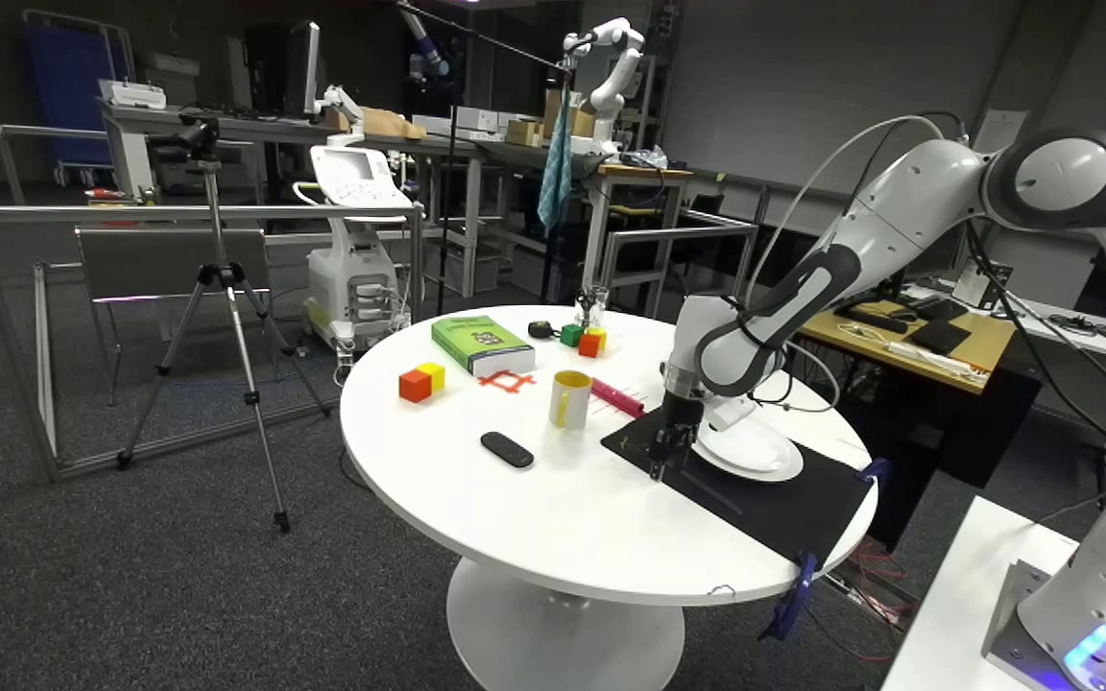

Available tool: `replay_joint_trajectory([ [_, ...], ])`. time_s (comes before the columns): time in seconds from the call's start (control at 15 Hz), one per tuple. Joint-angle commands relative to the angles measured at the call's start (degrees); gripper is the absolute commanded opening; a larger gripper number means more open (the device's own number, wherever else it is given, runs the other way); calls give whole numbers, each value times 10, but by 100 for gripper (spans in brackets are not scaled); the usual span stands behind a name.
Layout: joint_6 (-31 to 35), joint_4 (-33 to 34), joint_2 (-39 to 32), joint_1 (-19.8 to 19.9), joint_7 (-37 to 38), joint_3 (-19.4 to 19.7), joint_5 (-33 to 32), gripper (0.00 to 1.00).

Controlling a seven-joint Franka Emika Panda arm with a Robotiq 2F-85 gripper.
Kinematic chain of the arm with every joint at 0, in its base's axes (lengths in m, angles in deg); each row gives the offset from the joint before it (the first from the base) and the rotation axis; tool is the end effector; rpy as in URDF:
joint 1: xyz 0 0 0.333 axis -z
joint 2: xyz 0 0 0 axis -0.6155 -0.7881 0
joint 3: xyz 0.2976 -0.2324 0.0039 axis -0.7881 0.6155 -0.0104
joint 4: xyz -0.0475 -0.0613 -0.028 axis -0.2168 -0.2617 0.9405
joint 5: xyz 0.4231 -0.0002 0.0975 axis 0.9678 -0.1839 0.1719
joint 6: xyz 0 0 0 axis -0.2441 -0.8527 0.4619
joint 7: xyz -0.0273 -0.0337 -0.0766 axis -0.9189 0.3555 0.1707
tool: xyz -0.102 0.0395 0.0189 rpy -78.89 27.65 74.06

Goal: Remove the silver knife from the mug and put it on the left side of the black mat

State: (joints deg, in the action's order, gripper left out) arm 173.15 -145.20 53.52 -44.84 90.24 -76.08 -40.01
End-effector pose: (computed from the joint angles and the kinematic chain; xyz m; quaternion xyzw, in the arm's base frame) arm 0.6287 0.1398 0.1393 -0.9967 -0.0625 0.0187 0.0481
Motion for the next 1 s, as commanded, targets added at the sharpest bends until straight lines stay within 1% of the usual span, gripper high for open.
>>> replay_joint_trajectory([
  [0.0, 6, 9, -8, 1, 3, -4, -2, 100],
  [0.2, 6, 13, -12, 10, -8, -16, 8, 100],
  [0.4, 5, 18, -15, 11, -10, -20, 10, 100],
  [0.6, 6, 22, -16, 7, -5, -16, 5, 100],
  [0.67, 3, 21, -14, 1, 3, -9, -1, 100],
  [0.93, -44, 7, 17, -6, 13, 0, -11, 100],
])
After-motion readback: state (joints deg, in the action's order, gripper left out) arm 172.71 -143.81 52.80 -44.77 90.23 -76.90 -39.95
